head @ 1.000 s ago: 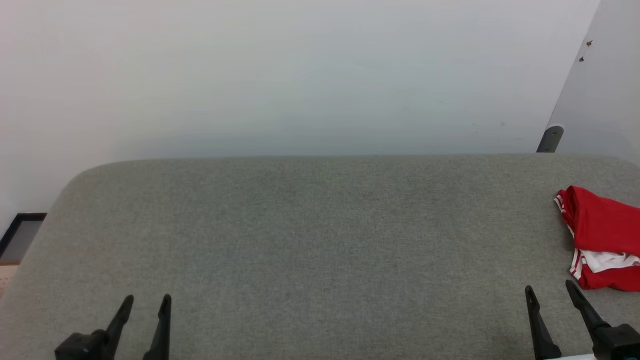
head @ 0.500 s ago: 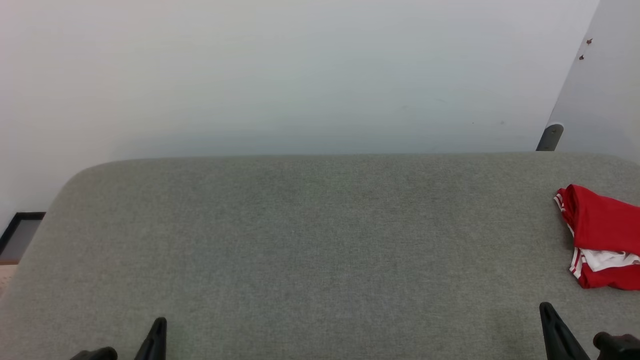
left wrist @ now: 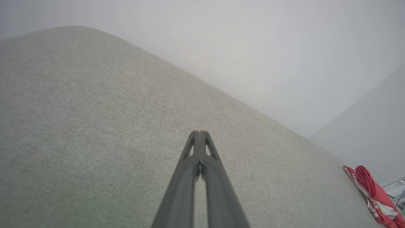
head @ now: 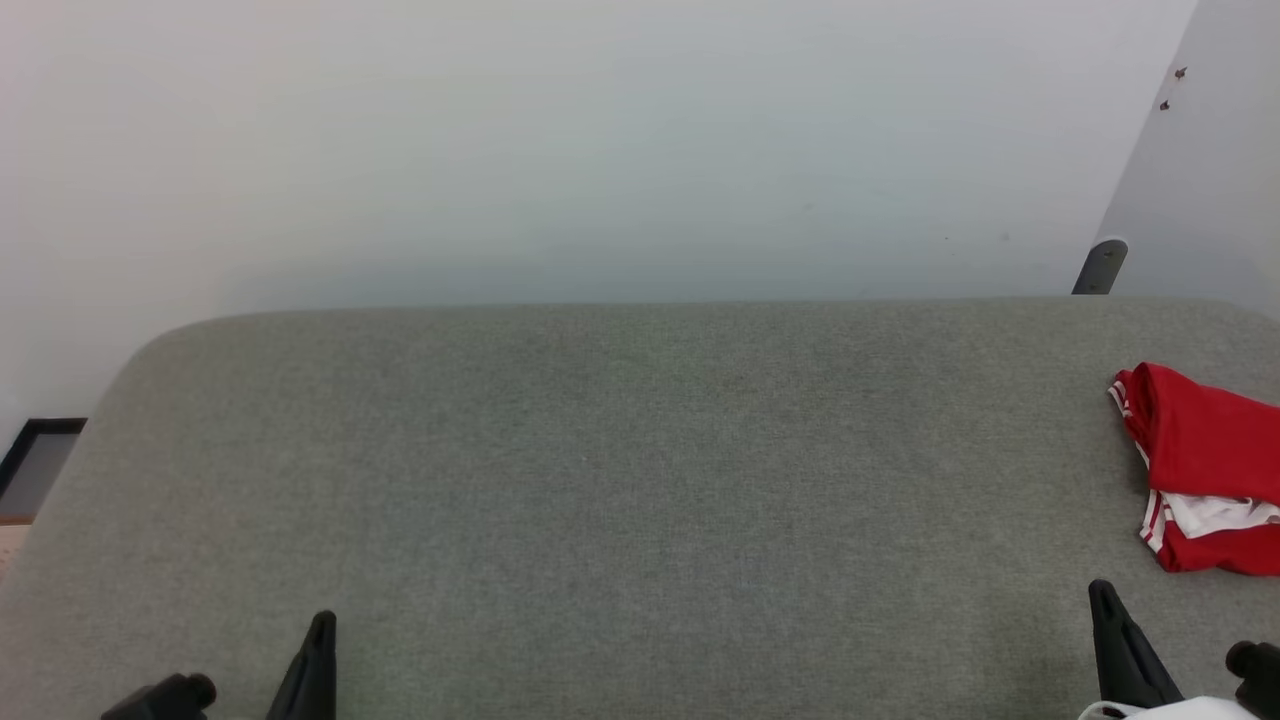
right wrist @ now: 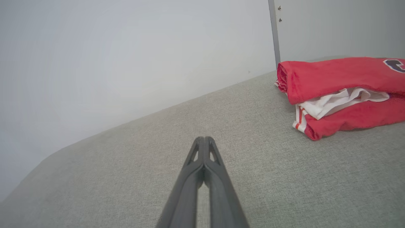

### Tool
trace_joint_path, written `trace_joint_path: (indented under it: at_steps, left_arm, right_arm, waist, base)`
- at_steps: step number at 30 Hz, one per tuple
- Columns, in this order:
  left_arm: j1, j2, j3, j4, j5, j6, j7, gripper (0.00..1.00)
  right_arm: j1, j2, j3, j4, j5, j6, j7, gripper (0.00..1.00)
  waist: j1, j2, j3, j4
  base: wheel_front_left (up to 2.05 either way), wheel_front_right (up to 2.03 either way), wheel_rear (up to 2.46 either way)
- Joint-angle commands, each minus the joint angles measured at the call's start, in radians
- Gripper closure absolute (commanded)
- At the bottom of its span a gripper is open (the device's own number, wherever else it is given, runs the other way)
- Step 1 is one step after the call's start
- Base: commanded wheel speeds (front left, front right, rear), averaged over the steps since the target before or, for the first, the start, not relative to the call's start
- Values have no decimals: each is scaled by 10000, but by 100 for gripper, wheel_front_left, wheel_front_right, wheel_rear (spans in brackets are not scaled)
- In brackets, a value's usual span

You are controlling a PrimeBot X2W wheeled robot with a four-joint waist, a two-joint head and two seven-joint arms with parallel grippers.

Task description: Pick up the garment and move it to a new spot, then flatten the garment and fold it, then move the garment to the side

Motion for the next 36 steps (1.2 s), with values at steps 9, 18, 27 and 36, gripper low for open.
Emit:
trace_joint_path:
  at_steps: [9, 18, 27, 36]
  left_arm:
    - [-474, -160, 215, -241, -1415, -14, 395, 100]
    - [-644, -347, 334, -285, -2472, -18, 718, 100]
    - [-802, -527, 445, -330, -3446, -22, 1015, 100]
    - [-922, -669, 532, -365, -4232, -26, 1258, 100]
  right_arm:
    - [-452, 76, -138, -116, 1741, -3, 370, 100]
    - [-632, 156, -219, -92, 3065, -3, 686, 100]
    - [-779, 231, -285, -68, 4278, -4, 974, 100]
    - [-924, 297, -339, -49, 5255, -5, 1216, 100]
  waist:
    - [0, -1, 74, -21]
    - [0, -1, 143, -39]
    - [0, -1, 212, -58]
    - [0, -1, 274, -75]
  base:
    - [0, 0, 0]
    - [0, 0, 0]
    - [0, 0, 0]
    - [0, 0, 0]
